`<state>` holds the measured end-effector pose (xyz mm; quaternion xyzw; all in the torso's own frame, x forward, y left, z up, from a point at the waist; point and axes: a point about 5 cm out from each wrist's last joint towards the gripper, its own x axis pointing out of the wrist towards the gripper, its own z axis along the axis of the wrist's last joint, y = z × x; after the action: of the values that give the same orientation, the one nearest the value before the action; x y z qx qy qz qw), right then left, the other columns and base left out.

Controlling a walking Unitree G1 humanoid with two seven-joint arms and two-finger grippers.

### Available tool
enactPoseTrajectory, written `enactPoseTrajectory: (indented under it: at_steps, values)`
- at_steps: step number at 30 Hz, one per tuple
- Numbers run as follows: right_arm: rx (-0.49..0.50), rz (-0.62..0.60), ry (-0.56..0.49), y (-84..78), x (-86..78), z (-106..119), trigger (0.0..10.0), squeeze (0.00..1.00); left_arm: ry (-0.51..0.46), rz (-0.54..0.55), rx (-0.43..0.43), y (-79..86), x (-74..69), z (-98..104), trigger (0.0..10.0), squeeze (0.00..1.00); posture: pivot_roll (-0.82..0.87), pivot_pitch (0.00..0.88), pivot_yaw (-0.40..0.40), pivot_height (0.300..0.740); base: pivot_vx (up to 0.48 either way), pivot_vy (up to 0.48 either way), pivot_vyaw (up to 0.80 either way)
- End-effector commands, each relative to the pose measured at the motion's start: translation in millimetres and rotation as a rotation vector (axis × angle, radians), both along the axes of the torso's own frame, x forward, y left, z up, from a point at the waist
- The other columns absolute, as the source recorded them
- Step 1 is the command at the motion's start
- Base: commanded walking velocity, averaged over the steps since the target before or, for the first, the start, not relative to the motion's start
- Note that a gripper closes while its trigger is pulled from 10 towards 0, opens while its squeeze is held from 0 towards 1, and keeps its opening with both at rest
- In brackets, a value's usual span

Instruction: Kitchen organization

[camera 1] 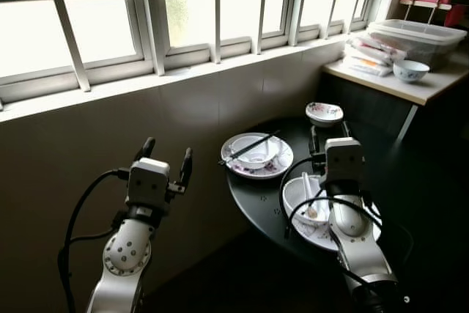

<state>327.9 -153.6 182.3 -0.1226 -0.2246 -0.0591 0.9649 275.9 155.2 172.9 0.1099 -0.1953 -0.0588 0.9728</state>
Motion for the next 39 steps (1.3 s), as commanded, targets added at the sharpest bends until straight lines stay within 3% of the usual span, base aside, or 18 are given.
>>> enactPoseTrajectory:
  at_steps: [1,14,19,26,31,35,39]
  values:
    - [-0.007,0.008,-0.005,5.6,-1.8,1.8,10.0,0.0,-0.001,-0.014,0.005,-1.9,0.3,1.1,10.0,0.0,0.04,0.0,-0.017,0.74,0.352,0.0,0.0]
    - [0.023,-0.036,0.037,3.2,1.2,0.0,10.0,0.0,-0.001,-0.015,0.002,-1.7,-0.2,1.0,10.0,0.0,0.04,0.0,-0.026,0.74,0.366,0.0,0.0]
    - [0.06,-0.071,0.072,-2.8,3.6,-2.7,10.0,0.0,-0.001,-0.014,0.001,-1.5,-0.2,0.7,10.0,0.0,0.04,0.0,-0.028,0.74,0.366,0.0,-0.8]
    - [0.011,-0.074,0.065,-0.3,2.3,-0.7,10.0,0.0,0.013,-0.027,-0.023,-5.1,0.3,-1.8,10.0,0.0,0.03,0.0,-0.031,0.74,0.14,0.0,-0.23]
    - [0.008,-0.186,0.044,-11.6,-3.3,-0.1,10.0,0.0,0.019,-0.036,-0.011,-7.2,0.1,-3.3,10.0,0.0,0.03,0.0,-0.033,0.74,0.0,0.0,0.0]
    - [0.113,-0.295,0.113,-26.5,-7.9,-12.3,10.0,0.0,0.028,-0.033,-0.009,-6.4,0.1,-5.5,10.0,0.0,0.02,0.0,-0.034,0.74,0.0,0.0,0.0]
    - [0.157,-0.32,0.142,-30.0,-11.4,-18.5,10.0,0.0,0.032,-0.034,-0.007,-6.8,0.0,-6.6,10.0,0.0,0.02,0.0,-0.033,0.74,0.0,0.0,0.0]
